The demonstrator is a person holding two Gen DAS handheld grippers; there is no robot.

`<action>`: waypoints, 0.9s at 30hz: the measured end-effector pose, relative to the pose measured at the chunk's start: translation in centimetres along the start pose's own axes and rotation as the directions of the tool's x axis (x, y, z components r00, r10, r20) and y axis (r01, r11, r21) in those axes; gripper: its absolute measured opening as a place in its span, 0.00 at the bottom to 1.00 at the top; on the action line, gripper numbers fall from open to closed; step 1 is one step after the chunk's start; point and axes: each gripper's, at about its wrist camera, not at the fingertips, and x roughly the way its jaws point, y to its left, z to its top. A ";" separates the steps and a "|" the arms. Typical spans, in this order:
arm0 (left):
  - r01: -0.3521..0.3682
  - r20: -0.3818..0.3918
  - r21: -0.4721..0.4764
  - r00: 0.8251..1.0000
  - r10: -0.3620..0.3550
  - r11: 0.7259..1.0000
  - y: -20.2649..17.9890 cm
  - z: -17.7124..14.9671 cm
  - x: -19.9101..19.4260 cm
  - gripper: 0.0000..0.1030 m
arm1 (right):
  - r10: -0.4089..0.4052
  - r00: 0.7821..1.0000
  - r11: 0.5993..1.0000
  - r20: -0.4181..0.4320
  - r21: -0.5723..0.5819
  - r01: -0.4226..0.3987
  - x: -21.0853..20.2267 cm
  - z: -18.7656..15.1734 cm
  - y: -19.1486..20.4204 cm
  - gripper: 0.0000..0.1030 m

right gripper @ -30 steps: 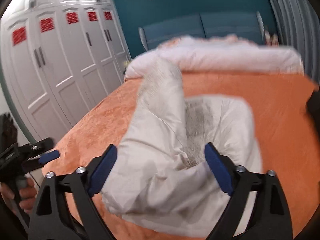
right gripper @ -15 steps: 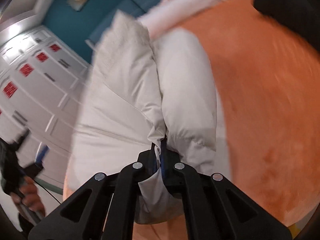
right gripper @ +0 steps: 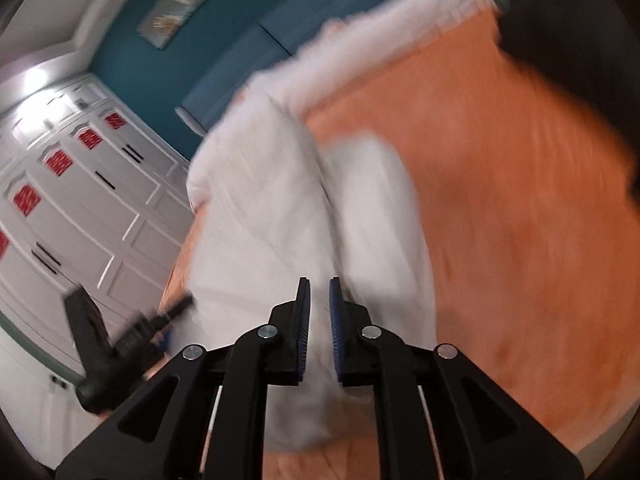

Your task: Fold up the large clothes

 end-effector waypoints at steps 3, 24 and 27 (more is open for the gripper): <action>-0.006 -0.006 0.001 1.000 0.006 1.000 -0.1 0.1 -0.1 0.80 | 0.008 0.999 0.999 0.044 -0.041 -0.006 1.2 3.4 2.5 0.31; -0.091 0.032 0.172 0.996 0.086 0.981 -3.2 -0.6 2.9 0.89 | -0.207 0.978 0.964 0.039 -0.165 0.210 14.9 2.5 -1.2 0.22; -0.103 0.043 0.195 0.994 0.096 0.975 -3.2 -1.0 3.7 0.90 | -0.201 0.979 0.966 0.036 -0.158 0.204 15.4 2.3 -1.7 0.22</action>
